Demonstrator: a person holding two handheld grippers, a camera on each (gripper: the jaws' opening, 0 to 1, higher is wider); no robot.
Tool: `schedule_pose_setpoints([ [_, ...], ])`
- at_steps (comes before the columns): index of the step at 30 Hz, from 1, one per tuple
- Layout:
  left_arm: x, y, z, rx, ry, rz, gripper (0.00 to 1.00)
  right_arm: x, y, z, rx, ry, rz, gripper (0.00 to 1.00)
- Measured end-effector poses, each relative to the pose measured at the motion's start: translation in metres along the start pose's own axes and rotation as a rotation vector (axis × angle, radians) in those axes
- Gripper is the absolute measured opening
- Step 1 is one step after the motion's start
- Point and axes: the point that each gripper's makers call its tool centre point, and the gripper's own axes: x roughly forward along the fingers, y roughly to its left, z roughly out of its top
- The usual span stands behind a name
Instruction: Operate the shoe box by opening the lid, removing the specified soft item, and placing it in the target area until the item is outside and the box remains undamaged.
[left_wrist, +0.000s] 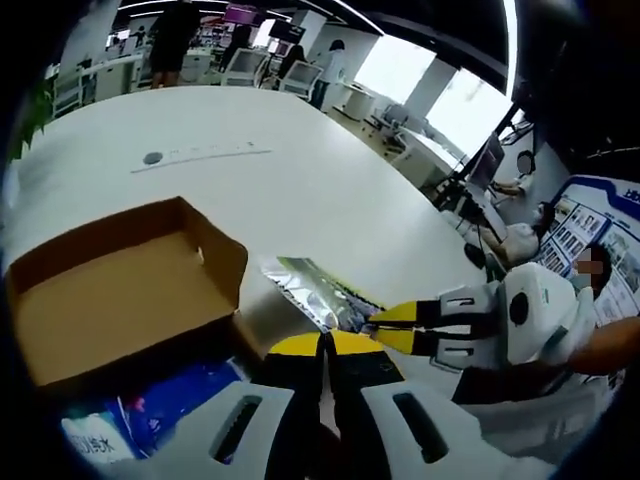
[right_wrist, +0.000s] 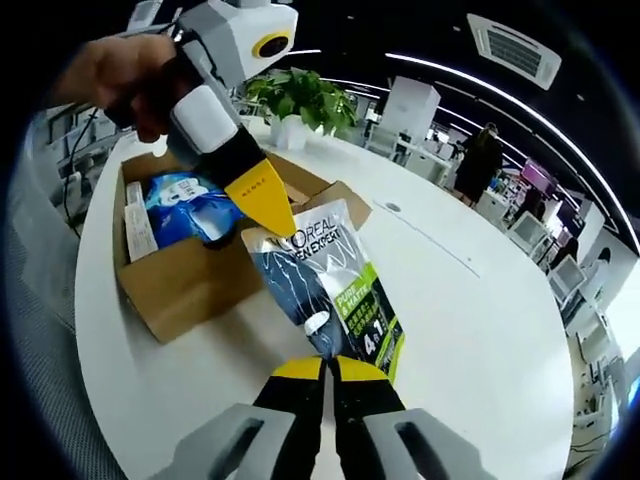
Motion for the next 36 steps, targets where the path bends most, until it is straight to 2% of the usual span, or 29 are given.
schedule_pose_setpoints([
  [4,0.003,-0.004,-0.002,-0.004,0.006,-0.008,0.0,0.001,0.007,0.019,-0.04,-0.058,0.009,0.01],
  [7,0.005,-0.005,-0.003,0.015,0.01,-0.003,0.0,0.005,0.014,0.026,-0.072,-0.061,0.022,0.01],
  [11,0.005,-0.005,-0.001,0.019,0.011,-0.001,0.0,0.01,0.019,0.022,-0.074,-0.045,0.044,0.0],
  [20,0.004,-0.001,-0.004,0.061,0.018,0.015,0.0,0.009,0.023,0.024,-0.082,-0.056,0.074,0.0],
  [28,-0.006,0.001,0.003,0.092,-0.007,0.03,0.0,0.01,0.022,0.03,-0.113,-0.082,0.068,0.0],
  [36,-0.021,-0.003,0.008,0.108,-0.038,0.015,0.09,0.013,0.02,0.028,-0.128,-0.078,0.068,0.0],
])
